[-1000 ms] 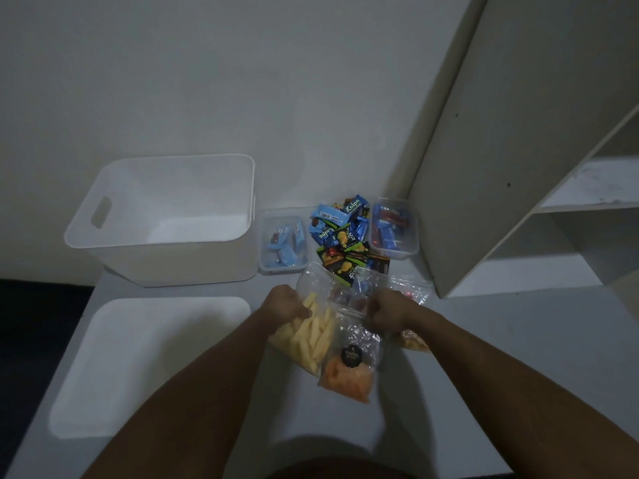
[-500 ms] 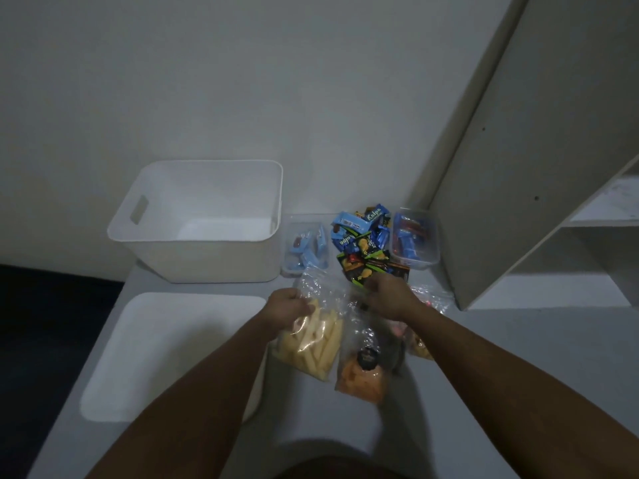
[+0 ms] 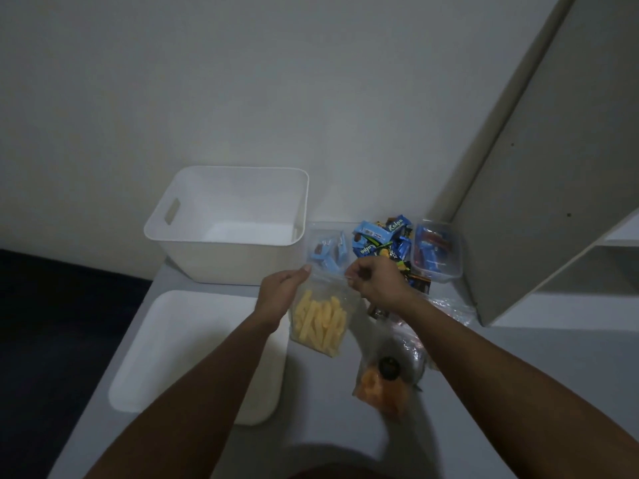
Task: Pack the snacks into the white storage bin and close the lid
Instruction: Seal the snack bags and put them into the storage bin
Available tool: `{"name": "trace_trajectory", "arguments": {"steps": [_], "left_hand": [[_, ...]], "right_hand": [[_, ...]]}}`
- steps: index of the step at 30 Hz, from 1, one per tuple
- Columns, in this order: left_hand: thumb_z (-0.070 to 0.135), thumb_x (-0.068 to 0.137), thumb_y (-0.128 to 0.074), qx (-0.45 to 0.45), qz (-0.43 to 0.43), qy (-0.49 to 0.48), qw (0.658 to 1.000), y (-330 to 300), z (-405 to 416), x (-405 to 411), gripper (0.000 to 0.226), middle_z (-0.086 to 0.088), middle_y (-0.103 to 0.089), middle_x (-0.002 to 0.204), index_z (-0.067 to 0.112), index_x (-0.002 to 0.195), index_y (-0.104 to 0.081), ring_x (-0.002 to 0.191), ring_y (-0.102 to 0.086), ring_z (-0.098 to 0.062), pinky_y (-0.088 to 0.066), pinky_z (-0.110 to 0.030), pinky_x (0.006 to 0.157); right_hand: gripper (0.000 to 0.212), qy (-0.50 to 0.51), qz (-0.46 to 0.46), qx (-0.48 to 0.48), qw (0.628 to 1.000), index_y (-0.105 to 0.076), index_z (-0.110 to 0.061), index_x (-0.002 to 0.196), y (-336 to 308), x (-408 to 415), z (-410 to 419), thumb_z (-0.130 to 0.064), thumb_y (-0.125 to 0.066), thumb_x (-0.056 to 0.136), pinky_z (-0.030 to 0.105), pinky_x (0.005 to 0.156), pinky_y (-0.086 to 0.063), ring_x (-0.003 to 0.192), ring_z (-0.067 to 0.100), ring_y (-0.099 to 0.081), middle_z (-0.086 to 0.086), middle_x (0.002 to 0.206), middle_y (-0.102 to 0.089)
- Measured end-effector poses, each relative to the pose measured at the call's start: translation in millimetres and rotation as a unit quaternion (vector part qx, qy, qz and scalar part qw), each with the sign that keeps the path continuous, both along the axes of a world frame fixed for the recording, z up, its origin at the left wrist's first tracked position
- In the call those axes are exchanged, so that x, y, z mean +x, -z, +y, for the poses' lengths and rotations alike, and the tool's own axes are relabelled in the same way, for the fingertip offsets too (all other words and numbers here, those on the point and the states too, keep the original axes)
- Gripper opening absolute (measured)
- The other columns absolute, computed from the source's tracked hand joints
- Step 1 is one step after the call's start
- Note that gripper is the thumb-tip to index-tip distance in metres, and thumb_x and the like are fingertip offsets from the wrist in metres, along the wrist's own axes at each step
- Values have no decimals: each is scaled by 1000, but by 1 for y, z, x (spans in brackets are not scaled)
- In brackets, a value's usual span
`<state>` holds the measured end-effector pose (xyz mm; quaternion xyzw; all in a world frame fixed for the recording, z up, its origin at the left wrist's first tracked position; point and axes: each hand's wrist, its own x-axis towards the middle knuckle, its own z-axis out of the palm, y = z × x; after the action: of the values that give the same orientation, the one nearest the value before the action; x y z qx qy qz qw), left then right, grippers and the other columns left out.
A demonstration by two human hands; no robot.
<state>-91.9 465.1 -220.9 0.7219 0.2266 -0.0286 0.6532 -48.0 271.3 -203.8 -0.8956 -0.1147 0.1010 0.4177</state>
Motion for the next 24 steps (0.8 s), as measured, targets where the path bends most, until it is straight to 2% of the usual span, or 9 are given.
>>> {"name": "trace_trajectory", "arguments": {"steps": [2,4,7,11,15,17,20,22,24], "left_hand": [[38,85,-67,-9,3,-27,1000,-2,1,0,24,-1,-65,72,15,82,-70,63,-58,-13,-50,-26,59],[37,84,-68,-25,12,-42,999,-3,2,0,22,-7,-63,81,16,82,-67,71,-59,-19,-56,-36,70],[26,86,-67,-64,25,-65,996,-4,0,0,16,-10,-63,87,10,89,-66,86,-62,-28,-55,-44,87],[7,86,-62,-77,34,-78,993,-5,-2,0,5,-13,-59,80,3,89,-64,81,-57,-27,-54,-50,92],[5,85,-61,-70,28,-110,991,-8,-7,-1,10,-14,-58,86,4,95,-59,79,-57,-25,-55,-42,82],[6,84,-64,-74,23,-136,988,-11,-10,-1,15,-14,-54,81,3,93,-53,70,-57,-23,-56,-37,72],[-2,83,-60,-82,27,-133,987,-14,-13,2,13,-16,-50,74,3,81,-49,60,-58,-24,-59,-37,68],[-10,79,-57,-68,25,-124,990,-13,-12,2,18,-16,-49,69,4,72,-48,54,-58,-24,-59,-38,68],[-11,75,-59,-38,36,-109,993,-12,-8,1,14,-18,-53,75,2,77,-52,53,-59,-24,-60,-35,63]], "right_hand": [[10,-11,1,10,1000,-71,-7,92,-3,-1,5,-3,-68,84,34,85,-56,89,19,-66,5,91,-69],[10,-27,11,17,999,-71,-9,91,-6,-1,7,-5,-71,82,33,83,-57,86,16,-66,2,88,-69],[6,-46,38,42,997,-70,-13,83,-9,-2,11,-11,-75,80,30,71,-58,75,15,-67,2,81,-69],[11,-39,54,34,997,-70,-4,84,-14,-4,17,-15,-71,84,38,67,-61,79,28,-69,14,85,-71],[15,-65,36,-12,997,-66,-12,75,-15,-6,22,-17,-66,88,40,77,-58,68,13,-62,0,71,-64],[15,-71,26,-26,997,-66,-9,80,-16,-8,26,-19,-63,90,40,77,-56,72,15,-62,2,75,-64],[16,-68,4,-47,997,-64,-11,80,-17,-12,31,-21,-60,92,40,75,-56,79,21,-65,5,80,-67],[18,-31,-6,-51,998,-61,-12,78,-15,-11,32,-21,-56,93,42,73,-58,76,25,-66,10,82,-69],[23,41,-33,-66,996,-62,-7,83,-12,-8,30,-22,-50,94,45,70,-58,71,27,-67,13,80,-69]]}}
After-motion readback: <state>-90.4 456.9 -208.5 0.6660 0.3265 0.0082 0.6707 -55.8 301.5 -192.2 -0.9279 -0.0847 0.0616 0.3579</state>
